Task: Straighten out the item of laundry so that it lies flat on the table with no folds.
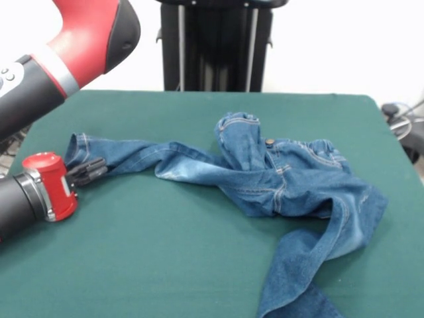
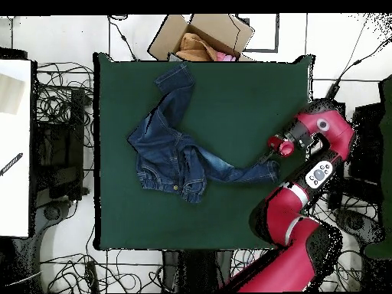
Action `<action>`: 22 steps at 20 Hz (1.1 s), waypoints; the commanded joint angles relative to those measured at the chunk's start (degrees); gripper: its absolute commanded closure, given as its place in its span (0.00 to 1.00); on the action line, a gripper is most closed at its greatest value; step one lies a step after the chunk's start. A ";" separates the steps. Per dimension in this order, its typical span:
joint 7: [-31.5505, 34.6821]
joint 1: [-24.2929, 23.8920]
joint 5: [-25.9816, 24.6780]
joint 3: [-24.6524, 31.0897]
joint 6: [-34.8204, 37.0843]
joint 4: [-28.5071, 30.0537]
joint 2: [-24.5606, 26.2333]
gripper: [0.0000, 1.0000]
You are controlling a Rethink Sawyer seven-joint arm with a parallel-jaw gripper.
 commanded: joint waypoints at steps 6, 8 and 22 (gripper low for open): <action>-24.92 3.70 -11.48 -0.06 -36.47 -0.51 21.36 1.00; -24.46 3.74 -11.57 -0.13 -36.83 -0.40 21.31 1.00; -23.53 3.55 -8.80 -1.45 -40.32 0.42 21.32 1.00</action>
